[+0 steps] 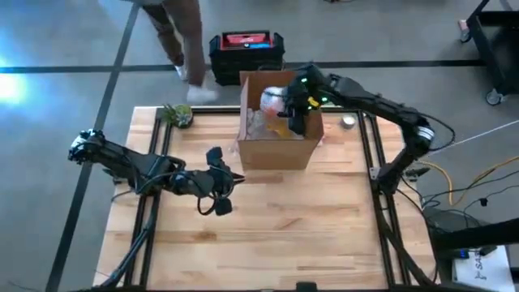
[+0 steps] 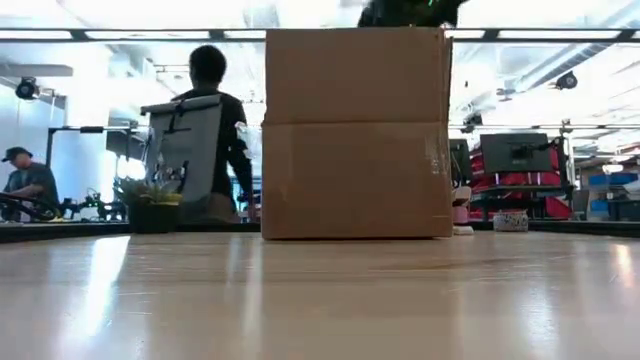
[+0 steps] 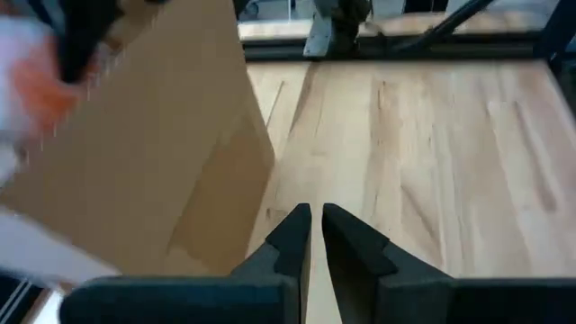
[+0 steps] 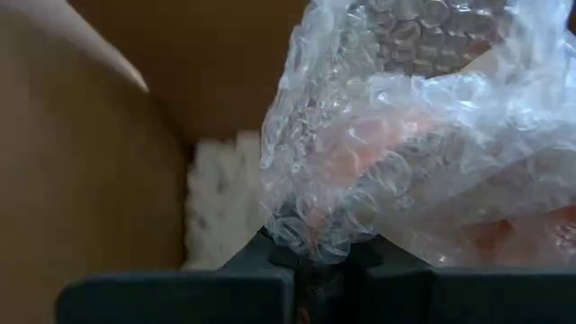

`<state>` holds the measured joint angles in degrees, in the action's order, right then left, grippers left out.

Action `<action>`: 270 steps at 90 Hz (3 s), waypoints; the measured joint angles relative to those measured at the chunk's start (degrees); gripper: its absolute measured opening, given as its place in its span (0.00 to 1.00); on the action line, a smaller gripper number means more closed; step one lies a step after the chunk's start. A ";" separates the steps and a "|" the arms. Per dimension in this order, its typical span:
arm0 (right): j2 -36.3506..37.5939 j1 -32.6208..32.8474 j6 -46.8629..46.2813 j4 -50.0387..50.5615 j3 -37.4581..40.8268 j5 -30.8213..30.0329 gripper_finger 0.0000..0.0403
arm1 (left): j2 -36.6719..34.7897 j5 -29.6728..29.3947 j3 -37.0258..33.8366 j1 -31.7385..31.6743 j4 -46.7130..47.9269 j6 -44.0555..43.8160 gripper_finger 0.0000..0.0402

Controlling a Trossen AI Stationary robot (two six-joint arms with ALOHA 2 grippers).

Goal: Wrap mug
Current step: Put the wrapped orange mug into the cardboard box, then return to Home Position

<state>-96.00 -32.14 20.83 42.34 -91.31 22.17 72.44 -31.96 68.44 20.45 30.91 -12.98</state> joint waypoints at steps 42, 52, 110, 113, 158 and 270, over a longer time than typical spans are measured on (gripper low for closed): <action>-7.20 0.24 -2.46 4.42 -0.17 0.66 0.15 | -6.88 0.02 -12.56 -0.11 -9.72 -3.16 0.05; -7.62 0.35 -2.18 4.93 -0.09 0.31 0.27 | -6.80 0.02 -12.76 -0.11 -10.36 -2.70 0.05; 11.45 0.62 -0.29 23.57 -15.23 0.36 0.61 | -13.17 -2.09 -12.63 -2.20 -9.77 0.50 0.25; 13.60 0.63 -1.04 23.32 -13.40 0.36 0.60 | -13.66 -1.96 -12.66 -2.48 -9.25 0.81 0.26; 45.70 0.76 -8.51 1.93 29.22 0.39 0.32 | -22.49 1.44 -19.34 -5.97 -6.85 2.26 0.01; 69.24 0.87 -26.04 -54.30 80.73 10.82 0.00 | -43.42 14.65 -50.63 -10.97 -29.39 -1.04 0.00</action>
<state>-26.76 -31.27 -5.21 -11.95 -10.58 32.99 29.02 -17.31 17.81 9.47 1.52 -14.02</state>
